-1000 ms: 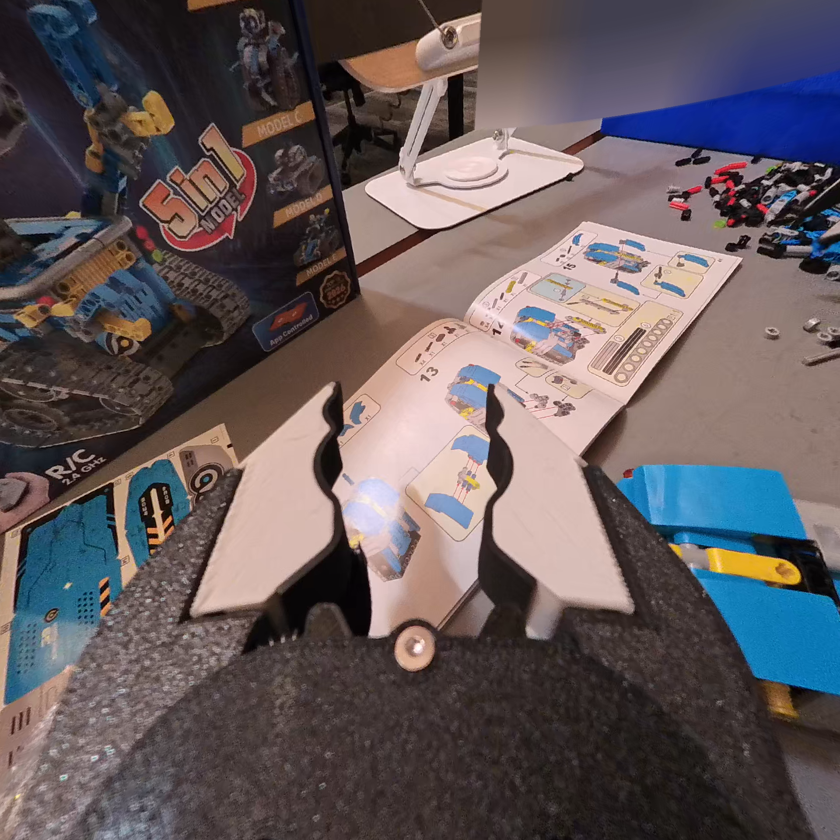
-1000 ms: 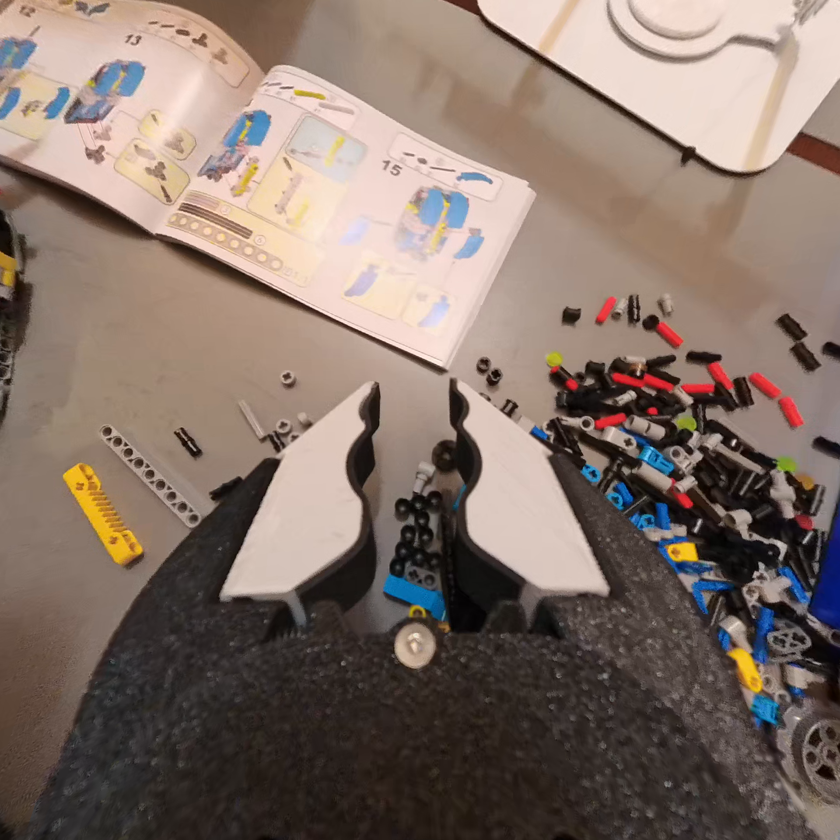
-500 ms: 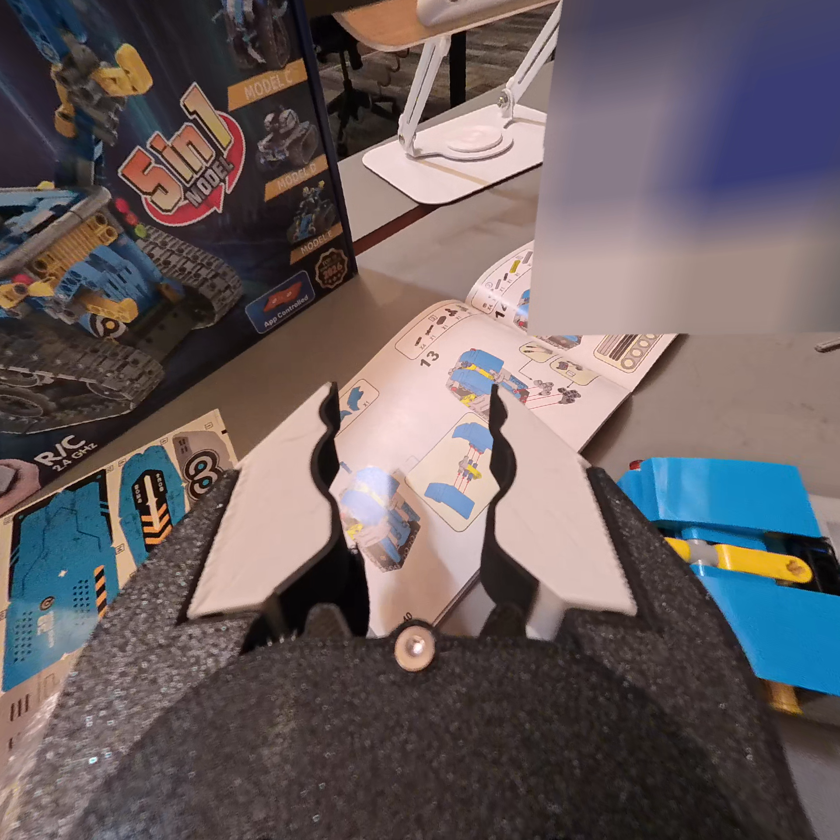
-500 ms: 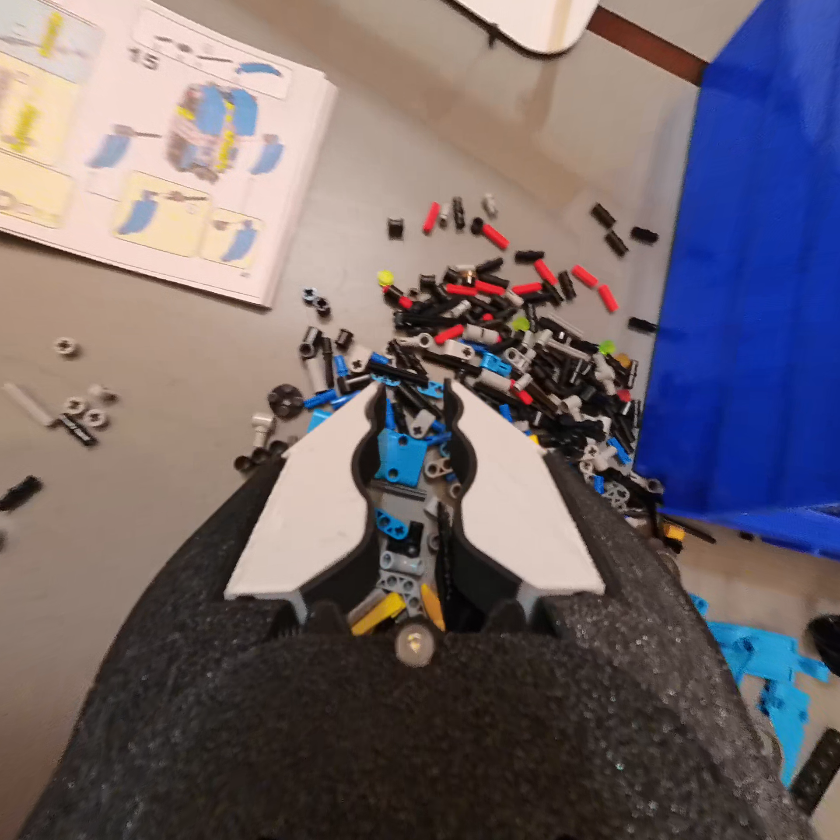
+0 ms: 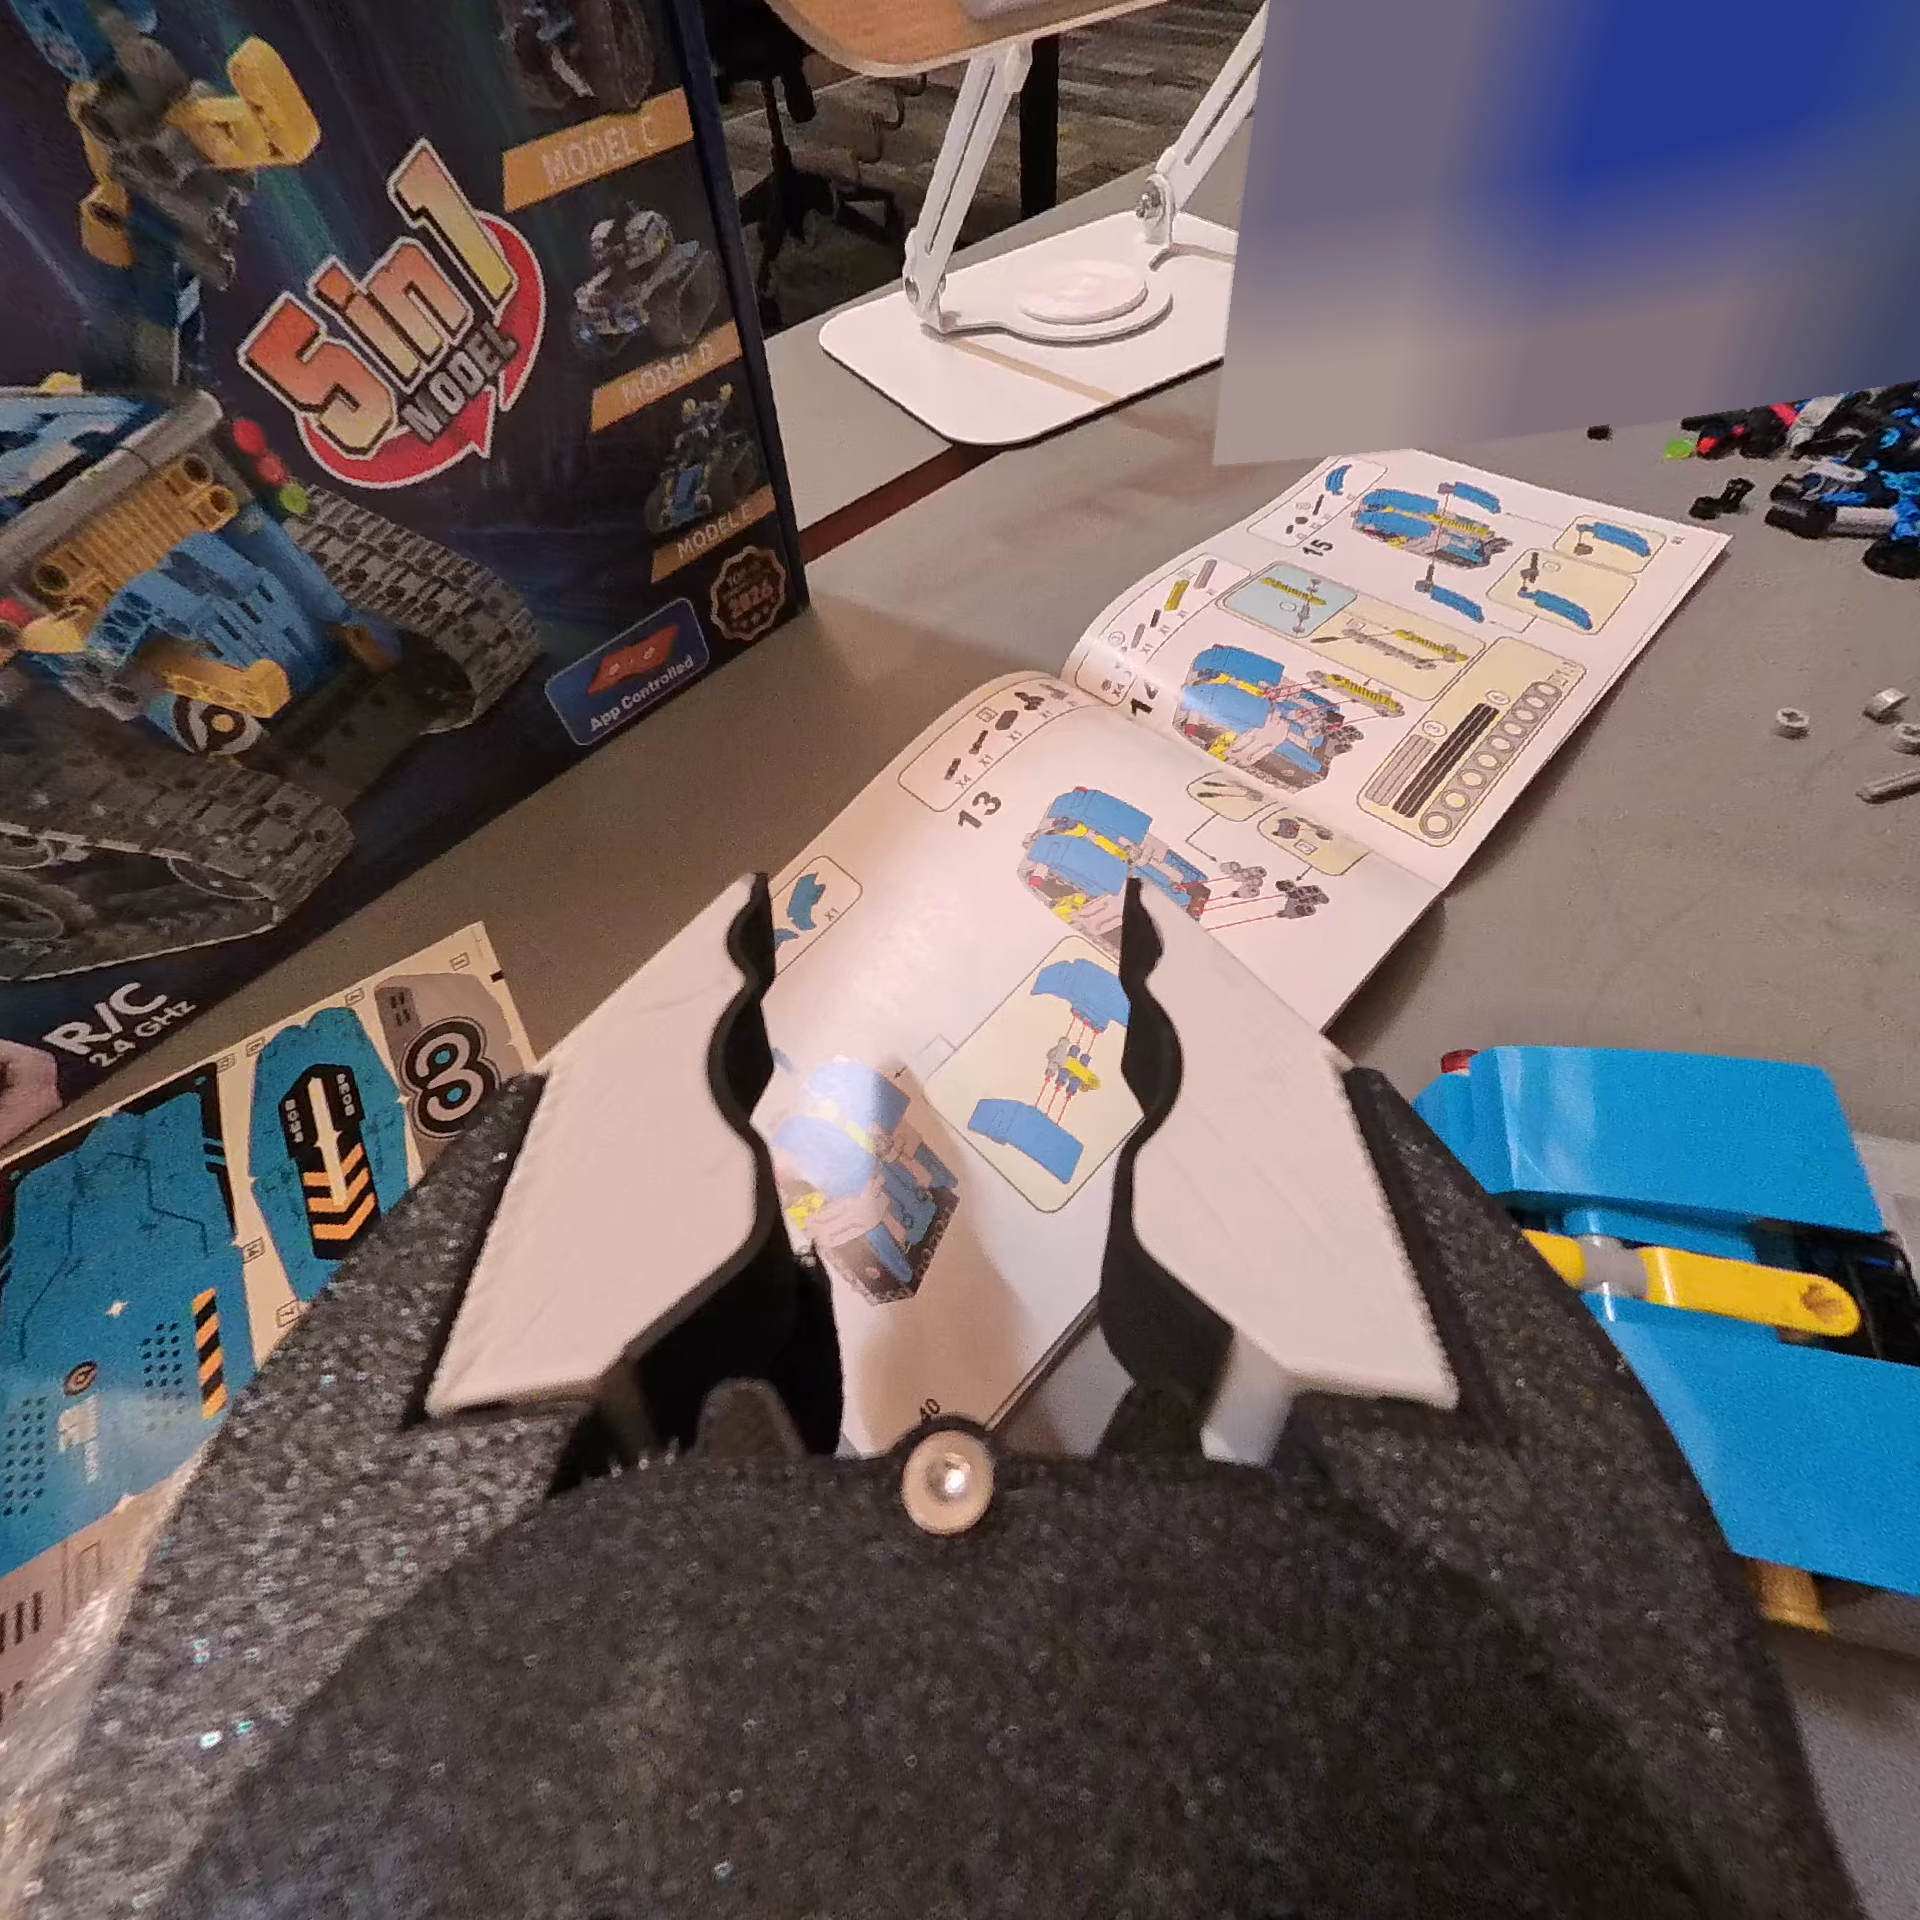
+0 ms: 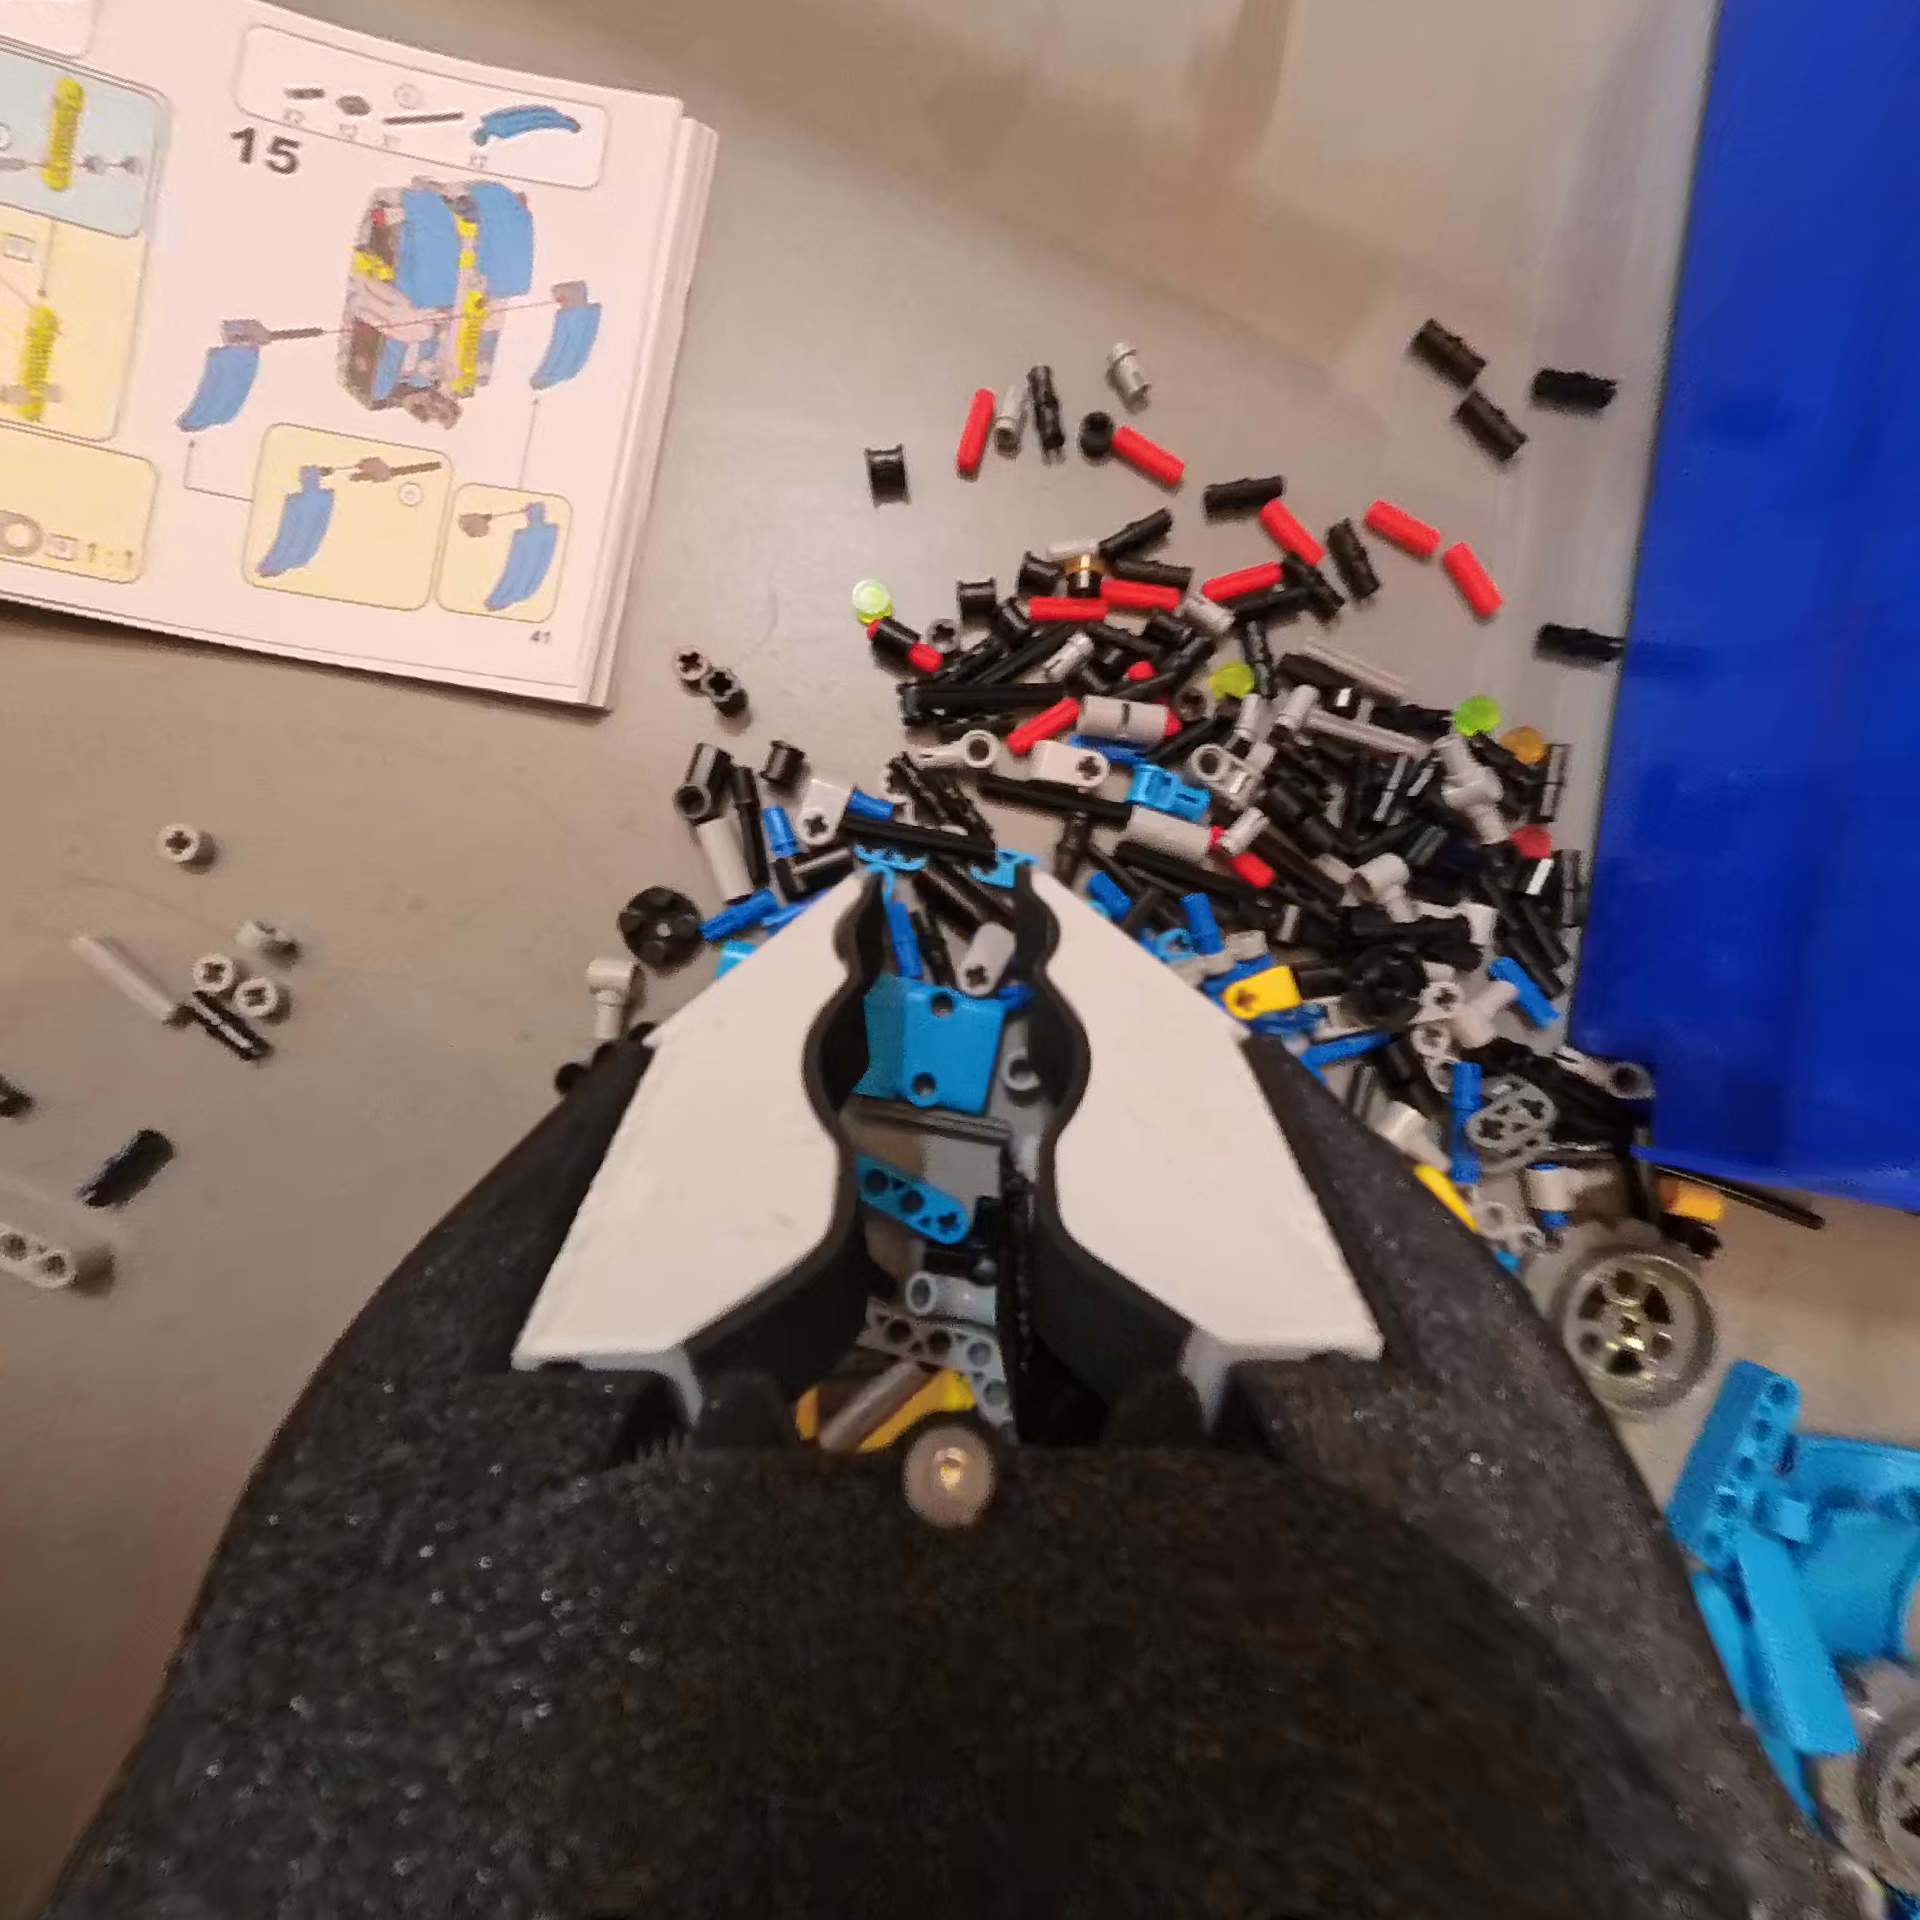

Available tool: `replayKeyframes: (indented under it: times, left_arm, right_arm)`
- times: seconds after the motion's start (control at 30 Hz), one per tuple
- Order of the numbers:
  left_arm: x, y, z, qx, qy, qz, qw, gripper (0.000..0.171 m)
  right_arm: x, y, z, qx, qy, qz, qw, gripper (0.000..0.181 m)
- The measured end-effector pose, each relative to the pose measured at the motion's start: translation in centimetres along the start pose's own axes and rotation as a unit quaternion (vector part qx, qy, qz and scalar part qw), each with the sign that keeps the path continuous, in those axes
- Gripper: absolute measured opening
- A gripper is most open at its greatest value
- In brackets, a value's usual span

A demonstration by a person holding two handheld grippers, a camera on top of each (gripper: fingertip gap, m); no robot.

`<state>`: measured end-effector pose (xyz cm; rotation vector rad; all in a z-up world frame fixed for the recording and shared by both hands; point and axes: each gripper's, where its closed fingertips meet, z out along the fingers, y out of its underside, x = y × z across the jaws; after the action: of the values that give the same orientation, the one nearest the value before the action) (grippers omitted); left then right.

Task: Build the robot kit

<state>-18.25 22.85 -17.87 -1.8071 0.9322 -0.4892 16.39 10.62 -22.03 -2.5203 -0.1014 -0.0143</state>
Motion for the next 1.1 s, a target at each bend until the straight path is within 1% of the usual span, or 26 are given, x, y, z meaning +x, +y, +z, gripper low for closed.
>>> replayKeyframes:
  times: [0.17,0.37,0.47,0.5,0.53,0.83,1.0,1.1]
  left_arm:
    - [0.0,0.0,0.0,-0.001,0.001,0.000,1.000,0.067]
    - [0.1,0.1,0.1,-0.003,0.002,0.001,1.000,0.067]
    - [0.1,0.1,0.1,-0.003,0.003,0.000,1.000,0.067]
    - [0.1,0.1,0.1,-0.003,0.003,0.000,1.000,0.067]
    - [0.1,0.1,0.1,-0.004,0.004,0.000,1.000,0.067]
    - [0.1,0.1,0.1,-0.004,0.004,0.001,1.000,0.067]
    - [0.1,0.1,0.1,-0.005,0.004,0.000,1.000,0.067]
    - [0.1,0.1,0.1,-0.005,0.004,0.000,1.000,0.067]
  right_arm:
    - [-2.6,-0.4,-0.1,0.008,-0.067,-0.002,0.998,0.026]
    - [-3.8,0.1,0.3,-0.007,-0.081,-0.025,0.996,0.026]
    - [-3.5,0.1,0.4,-0.008,-0.067,-0.035,0.997,0.024]
    - [-2.9,0.3,0.6,-0.014,-0.051,-0.036,0.998,0.024]
    - [-2.6,0.3,0.6,-0.014,-0.042,-0.038,0.998,0.020]
    - [-1.9,0.2,0.3,-0.010,-0.025,-0.040,0.999,0.021]
    - [-2.7,0.1,0.3,-0.010,-0.046,-0.039,0.998,0.021]
    - [-1.9,0.5,0.5,-0.019,-0.018,-0.052,0.998,0.021]
